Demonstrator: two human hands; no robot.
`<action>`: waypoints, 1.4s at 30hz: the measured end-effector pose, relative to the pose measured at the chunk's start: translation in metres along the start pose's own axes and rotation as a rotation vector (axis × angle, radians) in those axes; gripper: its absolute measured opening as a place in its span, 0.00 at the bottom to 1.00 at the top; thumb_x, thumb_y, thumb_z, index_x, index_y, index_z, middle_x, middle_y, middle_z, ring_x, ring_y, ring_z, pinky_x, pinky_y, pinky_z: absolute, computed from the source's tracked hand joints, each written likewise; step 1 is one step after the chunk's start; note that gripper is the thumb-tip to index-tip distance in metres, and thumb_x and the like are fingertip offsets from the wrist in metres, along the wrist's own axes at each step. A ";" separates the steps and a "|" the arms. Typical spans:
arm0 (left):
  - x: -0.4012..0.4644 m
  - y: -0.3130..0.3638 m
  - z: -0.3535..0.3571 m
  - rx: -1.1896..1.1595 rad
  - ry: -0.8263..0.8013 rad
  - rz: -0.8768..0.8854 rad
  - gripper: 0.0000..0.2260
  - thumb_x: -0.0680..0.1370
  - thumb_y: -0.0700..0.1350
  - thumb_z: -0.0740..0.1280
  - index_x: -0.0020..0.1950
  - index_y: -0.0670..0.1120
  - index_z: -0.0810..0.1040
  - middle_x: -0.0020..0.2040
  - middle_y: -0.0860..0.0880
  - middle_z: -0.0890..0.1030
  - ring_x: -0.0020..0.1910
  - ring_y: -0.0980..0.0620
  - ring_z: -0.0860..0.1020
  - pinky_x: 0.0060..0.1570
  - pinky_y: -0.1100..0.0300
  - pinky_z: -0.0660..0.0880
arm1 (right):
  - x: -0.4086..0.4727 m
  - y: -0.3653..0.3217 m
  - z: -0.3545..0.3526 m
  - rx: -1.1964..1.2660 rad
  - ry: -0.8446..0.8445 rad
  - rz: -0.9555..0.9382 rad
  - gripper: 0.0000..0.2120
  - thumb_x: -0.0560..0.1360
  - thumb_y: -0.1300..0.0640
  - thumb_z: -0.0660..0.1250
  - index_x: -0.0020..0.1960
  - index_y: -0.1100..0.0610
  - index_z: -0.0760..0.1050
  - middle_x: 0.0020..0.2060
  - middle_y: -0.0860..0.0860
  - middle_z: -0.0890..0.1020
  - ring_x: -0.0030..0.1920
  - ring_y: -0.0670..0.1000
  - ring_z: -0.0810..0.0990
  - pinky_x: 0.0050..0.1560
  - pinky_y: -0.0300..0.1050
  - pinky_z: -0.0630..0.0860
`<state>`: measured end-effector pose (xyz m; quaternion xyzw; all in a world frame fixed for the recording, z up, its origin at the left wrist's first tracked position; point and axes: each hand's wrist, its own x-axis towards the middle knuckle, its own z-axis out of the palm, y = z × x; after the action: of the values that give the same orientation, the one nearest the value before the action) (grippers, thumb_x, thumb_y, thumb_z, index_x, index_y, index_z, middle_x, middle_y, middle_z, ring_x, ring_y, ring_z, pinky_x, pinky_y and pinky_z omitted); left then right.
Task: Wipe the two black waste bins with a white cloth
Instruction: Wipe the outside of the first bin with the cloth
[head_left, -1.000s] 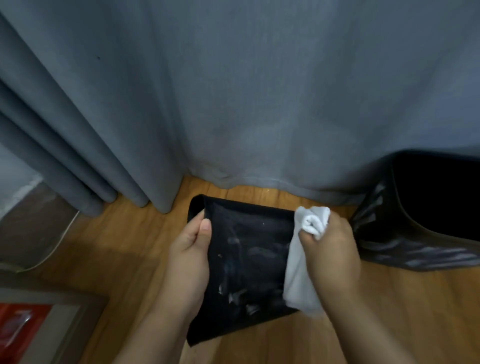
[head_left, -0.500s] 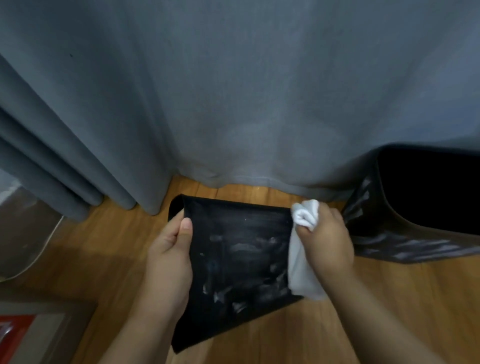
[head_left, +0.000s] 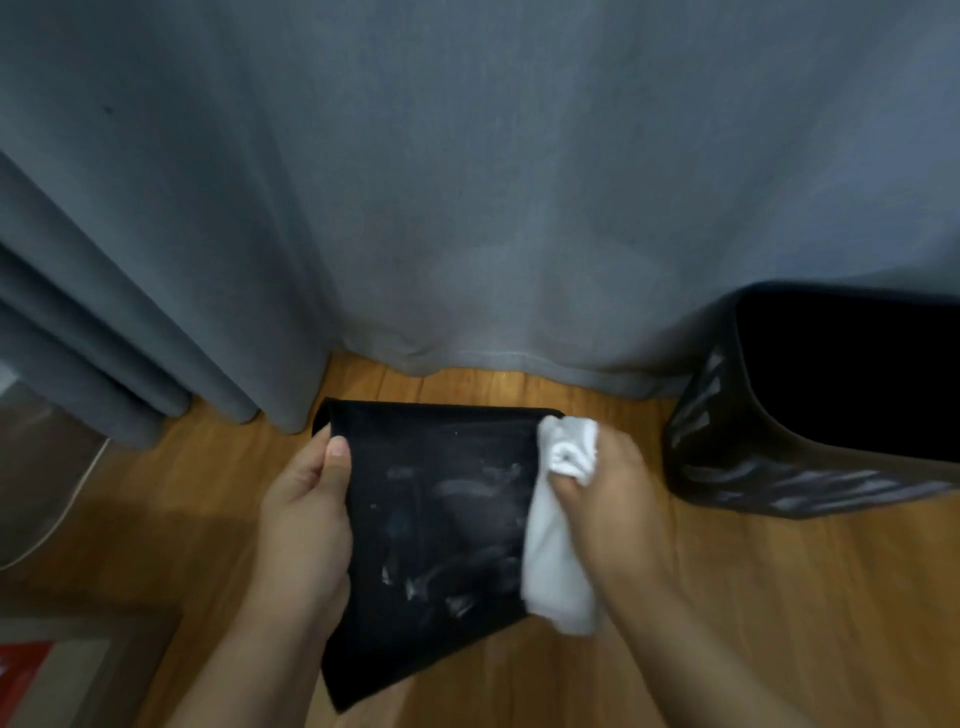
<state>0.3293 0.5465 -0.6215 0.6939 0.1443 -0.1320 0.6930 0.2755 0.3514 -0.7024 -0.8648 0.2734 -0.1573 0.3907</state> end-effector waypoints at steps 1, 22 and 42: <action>0.000 0.000 0.001 -0.011 0.000 -0.001 0.14 0.84 0.47 0.56 0.60 0.50 0.81 0.52 0.46 0.86 0.50 0.46 0.84 0.43 0.53 0.79 | 0.003 0.013 -0.005 -0.041 -0.005 0.070 0.10 0.71 0.53 0.67 0.51 0.54 0.72 0.44 0.49 0.74 0.43 0.52 0.77 0.41 0.43 0.71; 0.007 0.001 0.012 -0.031 0.085 -0.011 0.13 0.84 0.46 0.57 0.54 0.51 0.82 0.49 0.48 0.86 0.49 0.49 0.84 0.46 0.54 0.79 | -0.015 -0.038 0.005 -0.123 -0.097 0.016 0.20 0.71 0.55 0.68 0.63 0.49 0.71 0.55 0.47 0.73 0.51 0.48 0.74 0.47 0.40 0.70; 0.014 0.001 0.004 -0.026 0.108 -0.034 0.13 0.84 0.46 0.59 0.48 0.51 0.83 0.47 0.45 0.86 0.50 0.45 0.84 0.48 0.53 0.78 | -0.034 -0.074 0.018 0.025 -0.240 -0.264 0.19 0.65 0.44 0.54 0.50 0.51 0.74 0.43 0.42 0.71 0.43 0.46 0.73 0.40 0.41 0.70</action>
<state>0.3426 0.5430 -0.6256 0.6884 0.1948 -0.1040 0.6909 0.2826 0.4229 -0.6594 -0.9009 0.1067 -0.1061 0.4070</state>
